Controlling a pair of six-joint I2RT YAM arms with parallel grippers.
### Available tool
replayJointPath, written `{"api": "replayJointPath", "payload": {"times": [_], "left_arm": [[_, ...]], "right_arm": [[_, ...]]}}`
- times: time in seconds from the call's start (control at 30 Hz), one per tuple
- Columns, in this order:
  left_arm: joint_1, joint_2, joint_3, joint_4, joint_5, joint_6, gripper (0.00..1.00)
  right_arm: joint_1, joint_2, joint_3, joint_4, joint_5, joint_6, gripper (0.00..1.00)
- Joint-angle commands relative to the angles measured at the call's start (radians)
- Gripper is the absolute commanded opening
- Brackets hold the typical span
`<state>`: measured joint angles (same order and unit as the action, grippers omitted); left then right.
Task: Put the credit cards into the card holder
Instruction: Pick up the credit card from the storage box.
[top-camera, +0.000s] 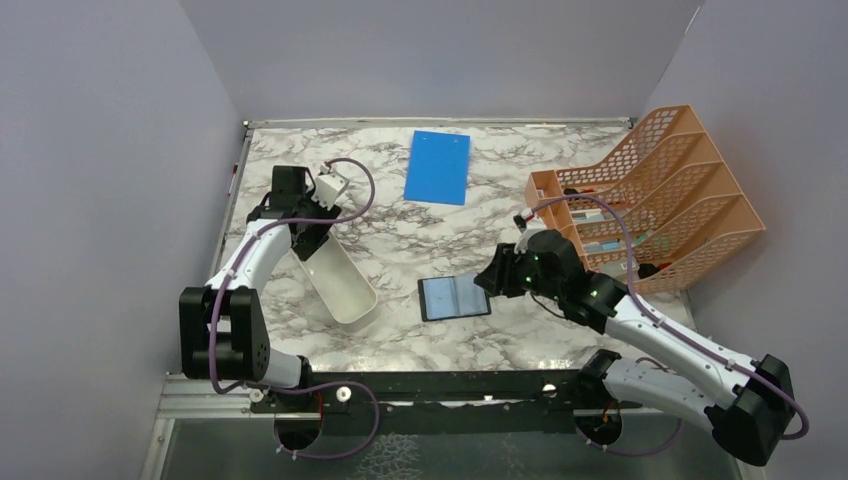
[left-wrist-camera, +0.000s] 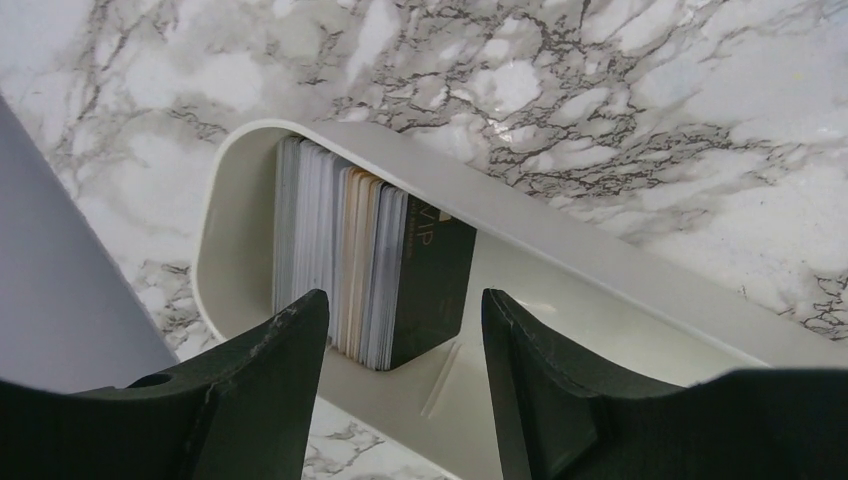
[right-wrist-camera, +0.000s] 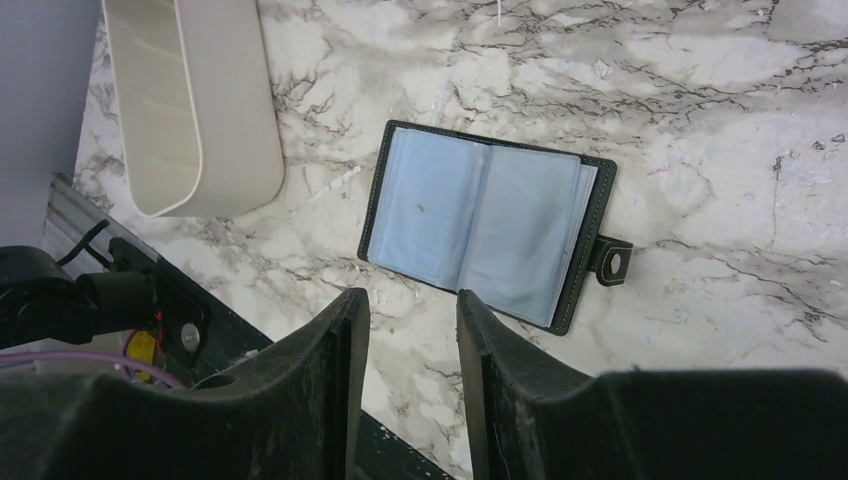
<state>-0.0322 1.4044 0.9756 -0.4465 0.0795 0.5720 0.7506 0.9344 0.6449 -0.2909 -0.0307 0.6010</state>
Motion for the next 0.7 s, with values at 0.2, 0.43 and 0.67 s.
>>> {"api": "replayJointPath", "payload": {"times": [0.2, 0.43, 0.67], "left_arm": [[0.005, 0.057, -0.074, 0.113, 0.032, 0.067, 0.61], [0.006, 0.109, -0.072, 0.138, 0.030, 0.088, 0.61], [0.005, 0.125, -0.080, 0.161, 0.009, 0.101, 0.61]], "right_arm": [[-0.004, -0.046, -0.013, -0.012, 0.019, -0.004, 0.43], [-0.004, -0.053, -0.007, -0.019, 0.031, -0.012, 0.43], [-0.004, -0.030, -0.013, 0.025, 0.006, -0.009, 0.43]]}}
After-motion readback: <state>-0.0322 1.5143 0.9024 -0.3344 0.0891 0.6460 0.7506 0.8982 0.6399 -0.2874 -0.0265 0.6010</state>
